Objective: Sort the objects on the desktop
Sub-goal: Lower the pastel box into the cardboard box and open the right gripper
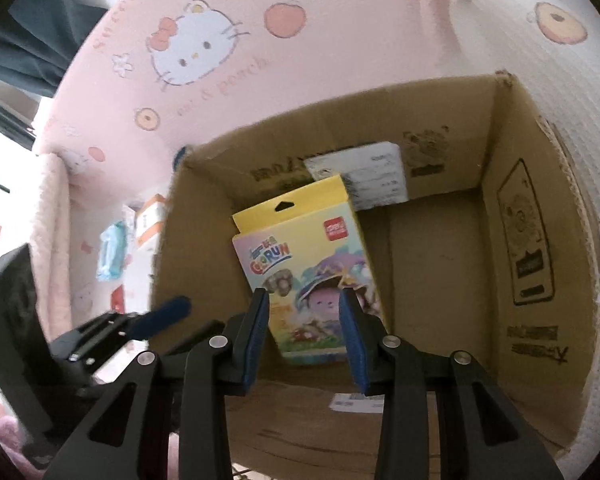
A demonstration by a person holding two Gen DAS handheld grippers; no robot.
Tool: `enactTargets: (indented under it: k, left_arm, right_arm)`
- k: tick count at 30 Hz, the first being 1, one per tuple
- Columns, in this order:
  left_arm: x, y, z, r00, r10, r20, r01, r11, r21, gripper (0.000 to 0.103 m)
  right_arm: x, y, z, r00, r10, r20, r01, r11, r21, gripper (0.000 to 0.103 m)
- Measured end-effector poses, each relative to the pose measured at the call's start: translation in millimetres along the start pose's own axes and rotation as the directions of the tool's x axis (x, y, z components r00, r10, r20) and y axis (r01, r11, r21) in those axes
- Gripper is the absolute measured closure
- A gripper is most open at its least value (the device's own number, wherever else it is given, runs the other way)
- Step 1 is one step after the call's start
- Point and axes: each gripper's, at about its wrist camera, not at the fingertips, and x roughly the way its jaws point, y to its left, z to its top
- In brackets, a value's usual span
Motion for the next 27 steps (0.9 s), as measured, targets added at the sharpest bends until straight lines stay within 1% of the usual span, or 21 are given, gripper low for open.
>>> enactTargets:
  k: [7,12,15,19,23,27]
  left_arm:
    - [-3,0,2,1.000,-0.016,0.016,0.016,1.000,-0.011,0.056]
    - [-6,0,3,0.999,-0.024,0.026,0.024,1.000,-0.019,0.056]
    - [-10,1,1,0.998,-0.046,0.031,0.046,0.999,-0.016,0.056]
    - [-19,7,-3,0.994,-0.099,0.039,0.100,0.994,-0.041,0.056]
    - [-34,15,-9,0.989,-0.132,0.071,0.136,0.989,-0.053,0.056]
    - [-53,21,-16,0.981,-0.162,0.109,0.166,0.985,-0.035,0.056]
  right_arm:
    - [2,-13,2,1.000,-0.014,-0.015,0.015,0.999,0.033,0.069]
    - [-4,-2,0,0.999,-0.037,-0.006,0.037,0.999,0.000,0.069]
    - [-8,6,-2,0.998,-0.064,-0.005,0.064,0.998,-0.021,0.069]
    - [-15,14,-8,0.997,-0.081,-0.005,0.081,0.996,-0.032,0.069]
    - [-26,29,-18,0.992,-0.125,0.010,0.125,0.991,-0.049,0.069]
    - [-39,45,-29,0.990,-0.141,0.024,0.143,0.987,-0.068,0.069]
